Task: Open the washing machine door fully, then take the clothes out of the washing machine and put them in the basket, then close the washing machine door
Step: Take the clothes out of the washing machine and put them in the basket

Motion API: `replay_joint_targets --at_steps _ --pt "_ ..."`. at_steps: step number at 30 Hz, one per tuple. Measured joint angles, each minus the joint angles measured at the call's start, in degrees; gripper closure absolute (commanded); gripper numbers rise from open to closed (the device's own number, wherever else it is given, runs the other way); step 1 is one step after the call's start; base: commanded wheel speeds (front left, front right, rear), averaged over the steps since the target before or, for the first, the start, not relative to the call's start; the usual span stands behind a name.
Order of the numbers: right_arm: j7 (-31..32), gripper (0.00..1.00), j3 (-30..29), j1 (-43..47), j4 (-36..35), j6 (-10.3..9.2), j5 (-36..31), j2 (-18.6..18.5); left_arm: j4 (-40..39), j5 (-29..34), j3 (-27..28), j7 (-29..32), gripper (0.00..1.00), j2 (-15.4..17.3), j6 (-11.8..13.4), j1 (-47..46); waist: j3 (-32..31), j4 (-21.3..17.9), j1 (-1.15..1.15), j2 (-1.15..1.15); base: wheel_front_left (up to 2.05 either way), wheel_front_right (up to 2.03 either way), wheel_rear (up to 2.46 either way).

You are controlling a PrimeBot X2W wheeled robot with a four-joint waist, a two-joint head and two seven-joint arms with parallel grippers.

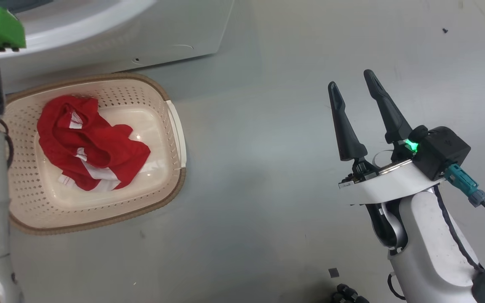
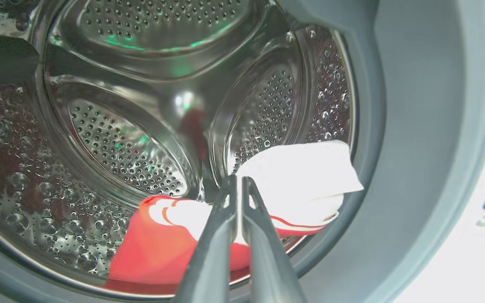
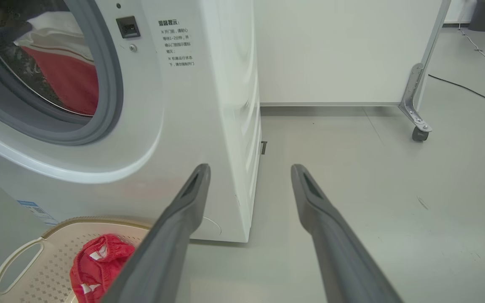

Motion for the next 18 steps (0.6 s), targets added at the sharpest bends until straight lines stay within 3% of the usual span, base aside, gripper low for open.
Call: replay_joint_targets --at_steps 9,18 --pt "0.0 0.00 -0.9 2.6 1.4 0.38 -1.5 -0.8 -3.7 -1.6 -0.7 -7.2 1.00 -4.3 0.9 7.9 -5.1 3.1 0.00 0.00 0.00 0.00 0.00" --pt "0.0 0.00 -1.0 5.3 3.0 0.82 -2.1 -0.9 -8.5 -1.3 -0.5 -7.9 1.00 -4.7 1.6 13.4 -11.0 5.6 0.00 0.00 0.00 0.00 0.00"
